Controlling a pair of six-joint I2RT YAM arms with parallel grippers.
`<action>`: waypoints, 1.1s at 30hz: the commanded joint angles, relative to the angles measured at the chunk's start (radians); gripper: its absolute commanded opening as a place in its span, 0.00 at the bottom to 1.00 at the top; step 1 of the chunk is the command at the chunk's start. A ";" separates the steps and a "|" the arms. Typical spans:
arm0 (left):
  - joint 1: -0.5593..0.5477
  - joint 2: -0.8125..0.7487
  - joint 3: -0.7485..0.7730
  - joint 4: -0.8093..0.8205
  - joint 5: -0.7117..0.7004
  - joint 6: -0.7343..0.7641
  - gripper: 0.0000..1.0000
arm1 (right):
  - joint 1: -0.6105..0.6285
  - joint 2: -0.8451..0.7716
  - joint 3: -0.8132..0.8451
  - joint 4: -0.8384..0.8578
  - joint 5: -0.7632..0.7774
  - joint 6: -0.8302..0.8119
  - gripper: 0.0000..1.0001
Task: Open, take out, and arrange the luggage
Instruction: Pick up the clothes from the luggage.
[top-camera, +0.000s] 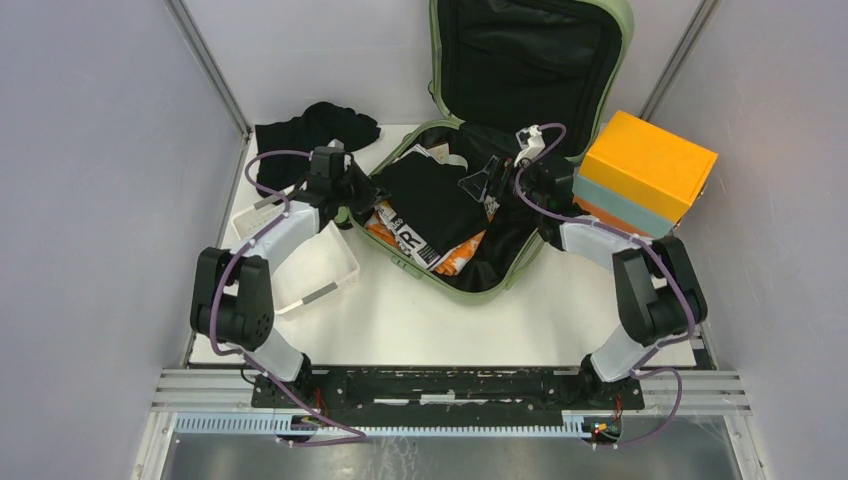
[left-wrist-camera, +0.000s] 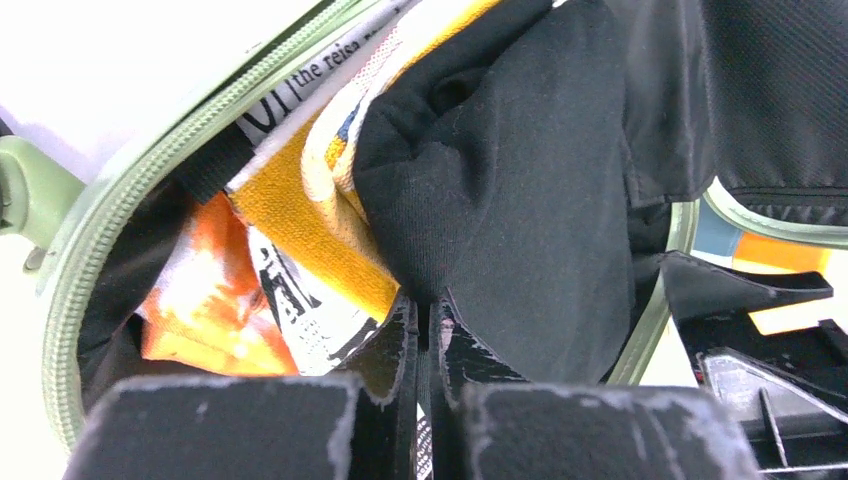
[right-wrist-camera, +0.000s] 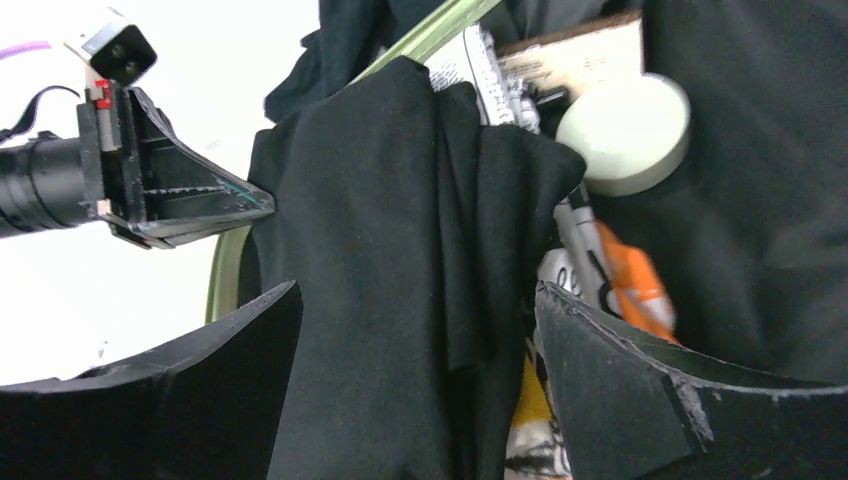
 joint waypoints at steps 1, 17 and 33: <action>-0.011 -0.070 0.067 0.053 0.027 -0.041 0.02 | -0.001 -0.148 0.061 -0.200 0.119 -0.340 0.93; -0.040 -0.029 0.172 -0.125 -0.021 -0.101 0.02 | 0.371 -0.164 0.113 -0.372 0.247 -0.784 0.98; -0.039 -0.001 0.189 -0.105 0.006 -0.109 0.02 | 0.560 -0.004 0.194 -0.480 0.905 -0.923 0.81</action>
